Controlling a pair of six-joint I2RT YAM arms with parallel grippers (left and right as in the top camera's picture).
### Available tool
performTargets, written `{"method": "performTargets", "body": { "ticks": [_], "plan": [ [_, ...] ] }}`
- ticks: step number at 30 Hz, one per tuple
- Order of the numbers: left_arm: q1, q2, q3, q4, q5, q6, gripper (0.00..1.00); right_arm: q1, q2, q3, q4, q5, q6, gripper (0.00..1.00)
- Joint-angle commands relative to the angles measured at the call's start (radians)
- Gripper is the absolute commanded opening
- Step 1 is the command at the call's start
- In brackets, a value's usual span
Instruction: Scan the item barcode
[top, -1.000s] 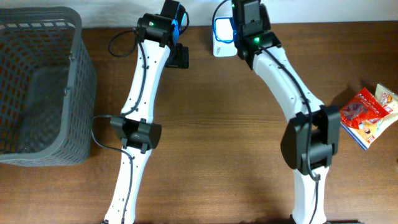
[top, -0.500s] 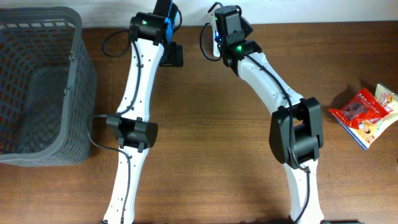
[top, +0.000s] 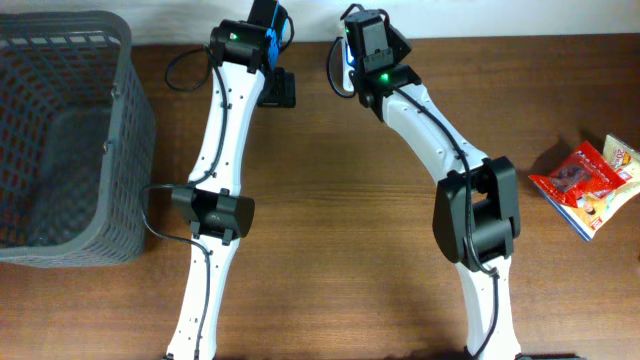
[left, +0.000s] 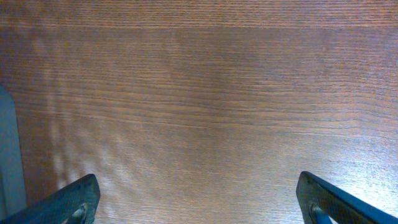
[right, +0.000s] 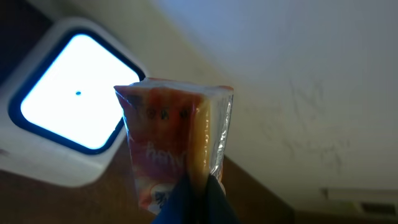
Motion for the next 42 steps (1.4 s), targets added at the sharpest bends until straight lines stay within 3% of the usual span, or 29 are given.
{"method": "performTargets", "body": {
  "ticks": [1,4,8,10,13,18,26,36,38,42],
  "plan": [
    [0.003,-0.017,-0.003,-0.001,-0.001,-0.006,0.99,-0.003,-0.101,0.012,-0.055,0.067,0.097,0.04],
    [0.003,-0.017,-0.003,-0.001,0.0,-0.006,0.99,-0.039,-0.191,0.012,-0.146,0.112,0.237,0.04],
    [0.003,-0.016,-0.005,-0.001,0.0,-0.006,0.99,-0.152,-0.277,0.012,-0.431,0.06,0.523,0.04],
    [0.003,-0.016,-0.005,-0.001,0.0,-0.006,0.99,-0.24,-0.292,0.012,-0.567,0.016,0.63,0.04],
    [0.003,-0.015,-0.007,-0.001,0.039,-0.006,0.99,-0.488,-0.291,0.011,-0.805,-0.229,0.831,0.04],
    [0.003,-0.015,-0.031,-0.001,0.045,-0.006,0.99,-0.722,-0.291,0.011,-0.941,-0.435,0.939,0.04],
    [0.003,-0.015,-0.142,0.003,0.045,-0.006,0.99,-0.984,-0.289,-0.002,-1.068,-0.441,0.971,0.04],
    [0.003,-0.015,-0.163,-0.001,0.088,-0.006,0.99,-1.109,-0.287,-0.084,-1.063,-0.358,0.971,0.04],
    [0.003,-0.016,-0.163,-0.001,0.102,-0.006,0.99,-1.123,-0.287,-0.11,-1.058,-0.358,0.971,0.45],
    [0.003,-0.015,-0.163,-0.001,0.101,-0.006,0.99,-1.129,-0.287,-0.122,-1.051,-0.373,0.97,0.49]
  ]
}}
